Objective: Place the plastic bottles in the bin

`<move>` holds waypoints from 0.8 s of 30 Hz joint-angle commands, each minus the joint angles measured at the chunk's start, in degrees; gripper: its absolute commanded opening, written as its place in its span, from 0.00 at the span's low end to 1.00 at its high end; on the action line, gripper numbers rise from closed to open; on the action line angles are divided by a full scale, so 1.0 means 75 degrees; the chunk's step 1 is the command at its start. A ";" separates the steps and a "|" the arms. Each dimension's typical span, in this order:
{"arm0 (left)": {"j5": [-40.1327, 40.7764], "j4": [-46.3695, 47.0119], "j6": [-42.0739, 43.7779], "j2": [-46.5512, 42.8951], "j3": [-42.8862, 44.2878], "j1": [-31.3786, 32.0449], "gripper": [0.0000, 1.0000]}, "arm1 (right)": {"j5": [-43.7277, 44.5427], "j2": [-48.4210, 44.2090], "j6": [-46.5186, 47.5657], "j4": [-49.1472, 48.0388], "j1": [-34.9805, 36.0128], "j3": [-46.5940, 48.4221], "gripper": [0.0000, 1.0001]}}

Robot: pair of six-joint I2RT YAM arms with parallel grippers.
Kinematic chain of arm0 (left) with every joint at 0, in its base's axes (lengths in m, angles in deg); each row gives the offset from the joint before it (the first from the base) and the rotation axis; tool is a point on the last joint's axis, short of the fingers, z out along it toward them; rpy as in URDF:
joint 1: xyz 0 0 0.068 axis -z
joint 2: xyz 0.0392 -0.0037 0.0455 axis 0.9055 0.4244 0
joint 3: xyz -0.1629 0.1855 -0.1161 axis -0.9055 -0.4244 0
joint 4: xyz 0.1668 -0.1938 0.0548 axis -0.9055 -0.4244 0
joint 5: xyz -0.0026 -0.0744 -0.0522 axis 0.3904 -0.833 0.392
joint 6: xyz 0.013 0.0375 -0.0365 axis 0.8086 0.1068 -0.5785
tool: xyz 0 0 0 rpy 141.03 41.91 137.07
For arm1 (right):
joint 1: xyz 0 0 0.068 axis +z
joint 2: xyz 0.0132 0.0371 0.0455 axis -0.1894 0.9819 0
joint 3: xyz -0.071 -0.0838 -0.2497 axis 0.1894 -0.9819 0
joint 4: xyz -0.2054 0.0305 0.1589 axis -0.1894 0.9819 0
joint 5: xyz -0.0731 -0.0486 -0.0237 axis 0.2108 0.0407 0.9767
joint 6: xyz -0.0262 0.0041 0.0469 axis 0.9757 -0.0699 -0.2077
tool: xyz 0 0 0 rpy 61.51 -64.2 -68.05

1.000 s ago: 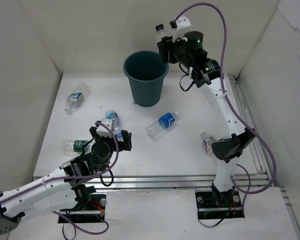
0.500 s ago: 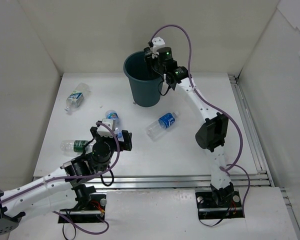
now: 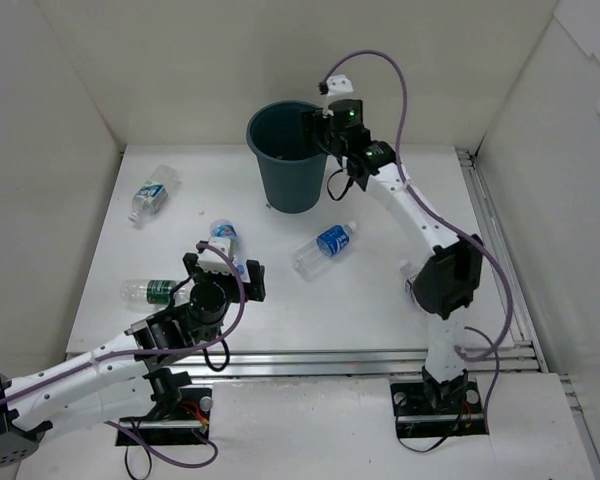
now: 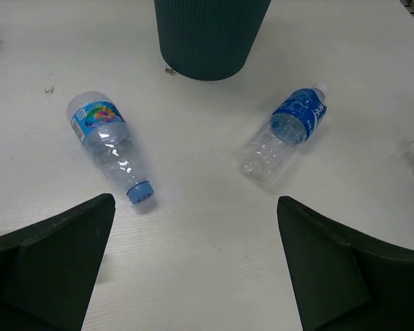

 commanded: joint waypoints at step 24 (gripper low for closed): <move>-0.0534 0.0629 0.0013 -0.0161 0.0147 -0.0183 1.00 | 0.0523 -0.8623 -0.2844 0.1724 -0.2164 -1.0272 0.94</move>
